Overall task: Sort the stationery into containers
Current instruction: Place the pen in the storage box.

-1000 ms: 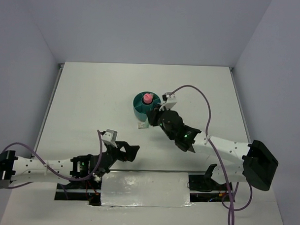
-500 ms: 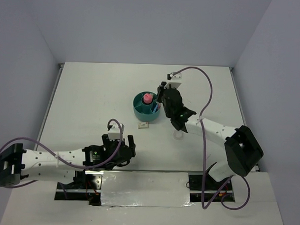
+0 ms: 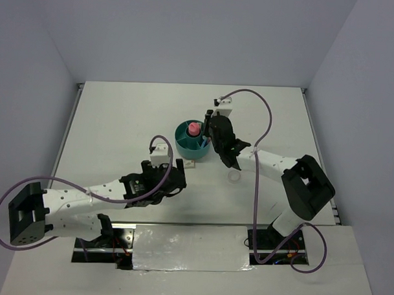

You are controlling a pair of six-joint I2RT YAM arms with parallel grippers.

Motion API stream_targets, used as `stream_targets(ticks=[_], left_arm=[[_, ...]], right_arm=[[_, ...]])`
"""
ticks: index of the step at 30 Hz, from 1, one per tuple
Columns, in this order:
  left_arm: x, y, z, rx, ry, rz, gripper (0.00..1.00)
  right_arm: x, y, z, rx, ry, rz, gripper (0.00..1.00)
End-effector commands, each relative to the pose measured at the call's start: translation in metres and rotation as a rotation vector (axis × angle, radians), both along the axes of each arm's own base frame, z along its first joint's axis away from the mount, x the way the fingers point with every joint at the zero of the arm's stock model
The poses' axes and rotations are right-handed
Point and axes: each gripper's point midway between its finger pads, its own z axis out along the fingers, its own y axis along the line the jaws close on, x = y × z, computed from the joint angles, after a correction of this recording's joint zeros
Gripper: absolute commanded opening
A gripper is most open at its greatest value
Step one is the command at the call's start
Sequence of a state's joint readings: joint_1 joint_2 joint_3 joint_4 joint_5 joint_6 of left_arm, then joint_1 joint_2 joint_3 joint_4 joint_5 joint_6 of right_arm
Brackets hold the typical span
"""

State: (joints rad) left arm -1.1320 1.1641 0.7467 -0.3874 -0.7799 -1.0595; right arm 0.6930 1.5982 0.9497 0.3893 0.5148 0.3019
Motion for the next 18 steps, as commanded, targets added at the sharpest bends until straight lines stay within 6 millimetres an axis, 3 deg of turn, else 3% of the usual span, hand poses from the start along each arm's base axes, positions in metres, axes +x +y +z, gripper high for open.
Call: stream_targets(ticks=[1, 2, 7, 12, 13, 15, 16, 17, 18], left_arm=[[0.018, -0.010, 0.015, -0.012, -0.035, -0.024, 0.99], [0.022, -0.012, 0.015, -0.008, -0.034, -0.024, 0.99], [0.040, -0.018, 0.005, 0.006, -0.018, -0.013, 0.99], [0.051, -0.039, -0.010, 0.032, -0.027, -0.069, 0.98], [0.055, -0.046, -0.016, 0.039, -0.023, -0.072, 0.98], [0.060, -0.050, -0.028, 0.068, -0.013, -0.063, 0.97], [0.063, -0.054, -0.028, 0.065, -0.015, -0.052, 0.98], [0.066, -0.053, -0.029, 0.066, -0.017, -0.027, 0.98], [0.068, -0.053, -0.038, 0.082, -0.006, -0.009, 0.98]], right_arm=[[0.006, 0.008, 0.022, 0.070, -0.049, 0.018, 0.32], [0.004, 0.007, 0.026, 0.086, -0.056, 0.020, 0.41], [-0.004, 0.004, 0.035, 0.110, -0.073, 0.031, 0.56], [-0.016, -0.005, 0.050, 0.131, -0.093, 0.031, 0.61], [-0.021, -0.010, 0.066, 0.154, -0.115, 0.028, 0.63], [-0.036, -0.024, 0.080, 0.164, -0.126, 0.023, 0.67], [-0.042, -0.030, 0.085, 0.168, -0.128, 0.017, 0.70], [-0.051, -0.037, 0.074, 0.142, -0.087, 0.014, 0.73], [-0.062, -0.044, 0.088, 0.158, -0.103, 0.024, 0.78]])
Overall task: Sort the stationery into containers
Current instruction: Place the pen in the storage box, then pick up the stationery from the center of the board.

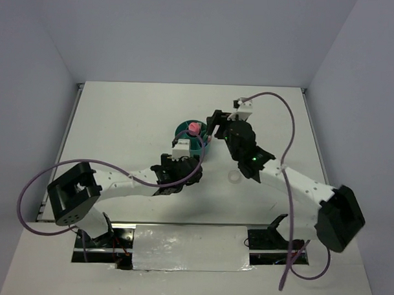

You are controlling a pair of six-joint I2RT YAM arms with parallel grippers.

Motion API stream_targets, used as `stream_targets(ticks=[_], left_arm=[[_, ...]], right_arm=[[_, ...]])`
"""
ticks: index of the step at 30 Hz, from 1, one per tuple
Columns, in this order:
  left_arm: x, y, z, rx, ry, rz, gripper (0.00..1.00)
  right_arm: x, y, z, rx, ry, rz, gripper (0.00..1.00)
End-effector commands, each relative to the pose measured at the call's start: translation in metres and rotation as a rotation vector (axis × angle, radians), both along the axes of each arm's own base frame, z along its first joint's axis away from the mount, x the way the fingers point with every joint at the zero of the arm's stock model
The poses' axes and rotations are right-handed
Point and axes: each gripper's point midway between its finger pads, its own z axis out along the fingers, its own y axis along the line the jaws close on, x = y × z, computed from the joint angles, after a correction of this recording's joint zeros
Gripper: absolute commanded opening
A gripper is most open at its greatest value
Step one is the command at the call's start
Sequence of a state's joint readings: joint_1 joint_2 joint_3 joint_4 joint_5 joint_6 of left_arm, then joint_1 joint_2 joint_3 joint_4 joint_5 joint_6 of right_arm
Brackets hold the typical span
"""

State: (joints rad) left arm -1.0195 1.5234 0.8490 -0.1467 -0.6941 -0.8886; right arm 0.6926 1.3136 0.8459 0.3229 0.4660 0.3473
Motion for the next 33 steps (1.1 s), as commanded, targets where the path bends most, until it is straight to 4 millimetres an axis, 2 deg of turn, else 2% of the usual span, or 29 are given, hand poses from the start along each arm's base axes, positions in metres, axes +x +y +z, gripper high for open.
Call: stream_targets(ticks=[1, 2, 3, 4, 5, 6, 7, 11, 13, 14, 20, 26, 33], left_arm=[[0.020, -0.017, 0.013, -0.052, -0.058, 0.052, 0.98], [0.023, -0.016, 0.011, -0.045, -0.070, 0.073, 0.98], [0.024, -0.016, 0.004, -0.035, -0.066, 0.085, 0.98], [0.026, -0.016, 0.002, -0.038, -0.070, 0.097, 0.98], [0.029, -0.017, 0.002, -0.039, -0.085, 0.116, 0.98], [0.031, -0.018, -0.005, -0.025, -0.081, 0.128, 0.98], [0.033, -0.018, -0.006, -0.029, -0.084, 0.141, 0.97], [0.043, -0.018, -0.015, 0.005, -0.107, 0.195, 0.98], [0.048, -0.019, -0.018, 0.020, -0.118, 0.223, 0.98], [0.049, -0.019, -0.020, 0.029, -0.120, 0.227, 0.97], [0.054, -0.016, -0.035, 0.074, -0.117, 0.276, 0.94], [0.057, -0.017, -0.059, 0.073, -0.067, 0.268, 0.90], [0.050, -0.017, -0.070, 0.060, -0.050, 0.229, 0.74]], right_arm=[[-0.028, -0.024, 0.030, 0.031, -0.020, 0.002, 0.81], [-0.039, -0.029, 0.014, 0.000, 0.033, 0.017, 0.83], [-0.051, -0.034, 0.024, 0.021, 0.015, 0.037, 0.86], [-0.060, -0.034, 0.024, 0.031, 0.018, 0.068, 0.90], [-0.070, -0.039, 0.006, 0.014, 0.056, 0.080, 0.91], [-0.081, -0.046, 0.016, 0.045, 0.029, 0.090, 0.93], [-0.090, -0.047, 0.005, 0.044, 0.047, 0.113, 0.94], [-0.121, -0.056, 0.018, 0.105, -0.001, 0.184, 0.97], [-0.129, -0.056, 0.018, 0.112, -0.002, 0.213, 0.98], [-0.135, -0.056, 0.024, 0.129, -0.018, 0.235, 1.00], [-0.152, -0.051, 0.038, 0.168, -0.045, 0.315, 1.00], [-0.161, -0.051, 0.043, 0.174, -0.062, 0.351, 1.00], [-0.166, -0.052, 0.055, 0.190, -0.091, 0.363, 1.00]])
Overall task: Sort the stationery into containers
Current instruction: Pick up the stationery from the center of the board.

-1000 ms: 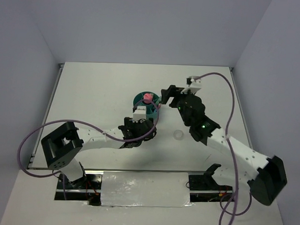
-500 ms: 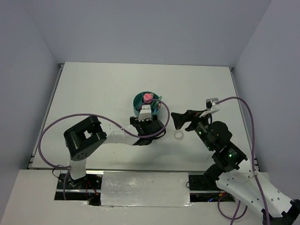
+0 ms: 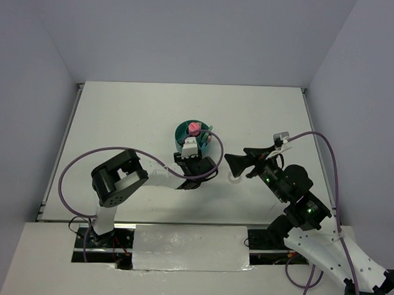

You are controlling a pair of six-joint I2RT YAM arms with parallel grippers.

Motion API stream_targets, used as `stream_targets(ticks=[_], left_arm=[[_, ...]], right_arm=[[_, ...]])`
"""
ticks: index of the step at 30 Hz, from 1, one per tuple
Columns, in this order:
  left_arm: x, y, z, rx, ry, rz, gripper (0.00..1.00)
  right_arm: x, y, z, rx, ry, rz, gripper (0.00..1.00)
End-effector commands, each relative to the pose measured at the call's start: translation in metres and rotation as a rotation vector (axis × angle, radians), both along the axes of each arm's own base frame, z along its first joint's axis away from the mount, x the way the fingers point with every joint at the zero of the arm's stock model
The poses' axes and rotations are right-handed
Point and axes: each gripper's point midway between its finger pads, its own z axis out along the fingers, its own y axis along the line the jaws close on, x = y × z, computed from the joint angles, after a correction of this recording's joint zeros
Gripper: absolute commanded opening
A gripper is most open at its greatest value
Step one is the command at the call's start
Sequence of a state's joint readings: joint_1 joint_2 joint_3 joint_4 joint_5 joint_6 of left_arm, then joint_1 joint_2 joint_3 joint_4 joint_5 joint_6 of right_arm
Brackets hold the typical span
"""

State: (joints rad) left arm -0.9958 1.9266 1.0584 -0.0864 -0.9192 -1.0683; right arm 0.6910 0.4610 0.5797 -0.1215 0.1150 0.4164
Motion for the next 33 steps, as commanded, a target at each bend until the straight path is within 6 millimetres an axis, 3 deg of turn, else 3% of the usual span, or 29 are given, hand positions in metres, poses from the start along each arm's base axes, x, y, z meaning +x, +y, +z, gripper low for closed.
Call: stream_targets(ticks=[1, 4, 11, 14, 15, 18, 20, 22, 23, 24, 25, 26, 27, 29, 31, 33], left_arm=[[-0.008, 0.001, -0.017, -0.013, 0.041, -0.024, 0.65], [-0.023, 0.003, -0.015, -0.021, 0.050, -0.049, 0.56], [-0.067, 0.001, 0.026, 0.023, 0.035, -0.230, 0.30], [-0.073, 0.006, 0.056, 0.018, -0.002, -0.325, 0.16], [-0.074, 0.000, 0.070, -0.020, -0.032, -0.371, 0.12], [-0.077, -0.004, 0.131, -0.081, -0.178, -0.543, 0.04], [-0.066, 0.013, 0.162, -0.089, -0.239, -0.543, 0.00], [-0.055, 0.029, 0.177, -0.116, -0.250, -0.496, 0.00], [-0.037, 0.045, 0.201, -0.161, -0.280, -0.412, 0.00], [-0.034, 0.068, 0.191, -0.172, -0.201, -0.284, 0.00], [-0.029, 0.082, 0.193, -0.180, -0.172, -0.202, 0.00], [-0.012, 0.094, 0.210, -0.203, -0.171, -0.108, 0.00], [-0.010, 0.114, 0.202, -0.197, -0.117, -0.002, 0.00], [0.006, 0.117, 0.213, -0.215, -0.095, 0.102, 0.00], [0.009, 0.130, 0.204, -0.237, -0.024, 0.237, 0.00], [0.022, 0.123, 0.206, -0.320, -0.008, 0.354, 0.00]], right_arm=[[-0.005, 0.001, 0.013, 0.019, -0.020, 0.024, 1.00], [-0.008, 0.001, 0.017, 0.028, -0.029, 0.031, 1.00], [-0.008, -0.003, 0.028, 0.038, -0.050, 0.016, 1.00], [-0.009, -0.003, 0.030, 0.028, -0.051, 0.020, 1.00], [-0.009, -0.003, 0.030, 0.026, -0.050, 0.020, 1.00], [-0.011, -0.003, 0.031, 0.025, -0.064, 0.032, 1.00], [-0.013, -0.002, 0.030, 0.026, -0.065, 0.038, 1.00], [-0.013, -0.002, 0.028, 0.025, -0.062, 0.045, 1.00], [-0.014, -0.001, 0.028, 0.027, -0.055, 0.051, 1.00], [-0.014, 0.000, 0.027, 0.026, -0.051, 0.053, 1.00], [-0.014, 0.001, 0.026, 0.026, -0.047, 0.056, 1.00], [-0.014, 0.001, 0.025, 0.027, -0.039, 0.054, 1.00], [-0.014, 0.001, 0.026, 0.029, -0.038, 0.054, 1.00], [-0.013, 0.001, 0.025, 0.031, -0.031, 0.053, 1.00], [-0.013, 0.002, 0.025, 0.037, -0.023, 0.055, 1.00], [-0.013, 0.003, 0.024, 0.039, -0.016, 0.053, 1.00]])
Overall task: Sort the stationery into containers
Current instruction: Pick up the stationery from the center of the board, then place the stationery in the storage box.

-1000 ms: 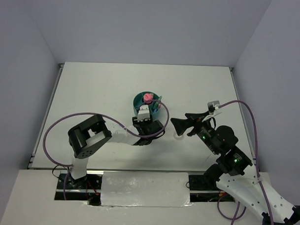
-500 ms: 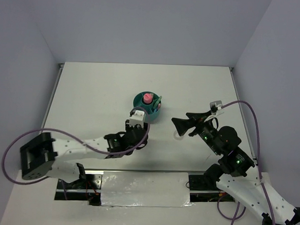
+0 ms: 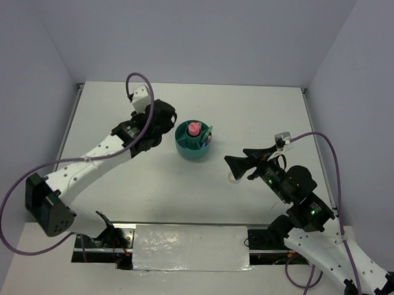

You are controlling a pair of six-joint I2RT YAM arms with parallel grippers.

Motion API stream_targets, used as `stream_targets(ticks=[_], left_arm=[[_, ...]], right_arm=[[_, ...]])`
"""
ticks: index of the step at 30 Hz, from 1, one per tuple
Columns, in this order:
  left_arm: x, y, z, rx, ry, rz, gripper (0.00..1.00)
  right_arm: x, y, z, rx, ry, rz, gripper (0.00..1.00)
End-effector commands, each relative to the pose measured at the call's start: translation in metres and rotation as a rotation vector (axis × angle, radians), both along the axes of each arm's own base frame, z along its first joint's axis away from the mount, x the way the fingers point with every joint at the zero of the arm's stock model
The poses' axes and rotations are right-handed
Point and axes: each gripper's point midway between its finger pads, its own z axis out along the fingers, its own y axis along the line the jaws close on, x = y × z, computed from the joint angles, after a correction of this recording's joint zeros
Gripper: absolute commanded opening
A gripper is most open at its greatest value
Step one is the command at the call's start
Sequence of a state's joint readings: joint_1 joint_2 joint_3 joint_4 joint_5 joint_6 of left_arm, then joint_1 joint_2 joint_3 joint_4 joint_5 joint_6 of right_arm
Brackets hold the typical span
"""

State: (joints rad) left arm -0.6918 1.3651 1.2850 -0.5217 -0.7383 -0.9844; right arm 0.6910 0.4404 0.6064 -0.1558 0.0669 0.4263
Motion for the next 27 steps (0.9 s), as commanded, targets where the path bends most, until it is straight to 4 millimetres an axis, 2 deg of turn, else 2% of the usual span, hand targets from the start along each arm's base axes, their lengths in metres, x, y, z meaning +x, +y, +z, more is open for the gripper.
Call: stream_targets(ticks=[1, 2, 4, 5, 8, 10, 12, 16, 18, 23, 27], left_arm=[[-0.010, 0.021, -0.031, -0.062, 0.182, 0.232, 0.00], [0.002, 0.009, -0.028, -0.112, 0.177, 0.252, 0.00], [-0.002, 0.016, -0.039, -0.163, 0.236, 0.365, 0.00], [0.004, 0.011, -0.042, -0.219, 0.237, 0.420, 0.00], [0.014, 0.000, -0.057, -0.298, 0.280, 0.464, 0.00], [0.025, -0.011, -0.061, -0.337, 0.294, 0.471, 0.00], [0.027, -0.013, -0.065, -0.354, 0.311, 0.503, 0.00], [0.046, -0.030, -0.072, -0.390, 0.319, 0.459, 0.00], [0.052, -0.031, -0.079, -0.404, 0.343, 0.456, 0.00], [0.057, -0.042, -0.104, -0.452, 0.415, 0.425, 0.00], [0.071, -0.055, -0.102, -0.493, 0.381, 0.363, 0.00]], right_arm=[[-0.002, 0.000, 0.012, 0.017, -0.004, 0.005, 1.00], [-0.002, 0.000, 0.011, 0.015, 0.001, 0.003, 1.00], [-0.002, -0.002, 0.010, 0.011, 0.006, -0.003, 1.00], [-0.002, -0.002, 0.009, 0.011, 0.007, -0.003, 1.00], [-0.005, -0.003, 0.009, 0.020, 0.010, 0.000, 1.00], [-0.007, 0.000, 0.007, 0.028, 0.009, 0.017, 1.00], [-0.007, 0.000, 0.002, 0.026, 0.016, 0.019, 1.00], [-0.006, 0.000, -0.002, 0.019, 0.021, 0.019, 1.00], [-0.006, 0.000, -0.003, 0.018, 0.020, 0.019, 1.00], [-0.007, 0.000, -0.004, 0.005, 0.013, 0.020, 1.00], [-0.006, -0.001, -0.008, -0.007, 0.016, 0.016, 1.00]])
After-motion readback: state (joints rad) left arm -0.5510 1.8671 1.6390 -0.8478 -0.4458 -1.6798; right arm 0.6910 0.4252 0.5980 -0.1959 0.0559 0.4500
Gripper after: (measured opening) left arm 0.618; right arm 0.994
